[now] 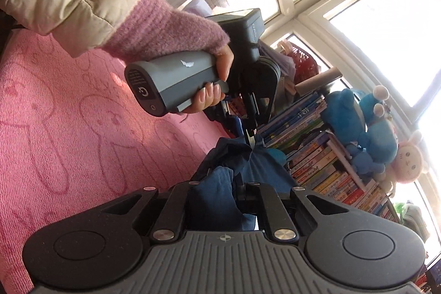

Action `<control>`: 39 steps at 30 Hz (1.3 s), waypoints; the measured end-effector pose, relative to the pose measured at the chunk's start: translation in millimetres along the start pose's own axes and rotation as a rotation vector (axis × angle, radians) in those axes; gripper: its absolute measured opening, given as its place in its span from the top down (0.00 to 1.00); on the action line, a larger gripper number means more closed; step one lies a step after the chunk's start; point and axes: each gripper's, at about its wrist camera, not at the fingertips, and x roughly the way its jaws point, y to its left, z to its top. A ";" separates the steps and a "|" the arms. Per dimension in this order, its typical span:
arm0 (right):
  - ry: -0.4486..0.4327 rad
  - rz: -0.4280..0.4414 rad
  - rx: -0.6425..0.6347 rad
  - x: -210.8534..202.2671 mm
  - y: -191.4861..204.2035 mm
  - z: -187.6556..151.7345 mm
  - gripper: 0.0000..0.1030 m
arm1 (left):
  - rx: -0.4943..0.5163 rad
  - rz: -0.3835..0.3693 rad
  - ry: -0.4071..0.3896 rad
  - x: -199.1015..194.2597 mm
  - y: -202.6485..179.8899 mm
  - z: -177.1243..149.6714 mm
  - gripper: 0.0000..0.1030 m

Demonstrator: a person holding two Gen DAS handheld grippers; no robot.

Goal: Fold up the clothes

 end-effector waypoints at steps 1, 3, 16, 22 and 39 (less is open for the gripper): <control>-0.001 0.000 -0.003 -0.4 0.6 -0.1 0.89 | -0.008 0.015 -0.010 1.8 1.7 1.6 0.93; -0.003 0.000 -0.008 -1.1 1.9 -0.2 0.89 | -0.041 0.053 -0.049 1.2 6.9 4.4 0.93; -0.011 0.138 0.077 -16.6 -11.8 -5.0 0.89 | 0.484 0.086 -0.160 -45.9 -90.4 -20.2 0.89; -0.011 0.249 0.158 -28.1 -24.6 -8.9 0.66 | 0.703 0.174 -0.026 5.4 -114.6 -56.6 0.85; 0.121 0.356 0.869 -83.6 -192.6 -127.9 0.36 | 0.775 0.459 -0.248 -47.6 -104.2 -83.7 0.79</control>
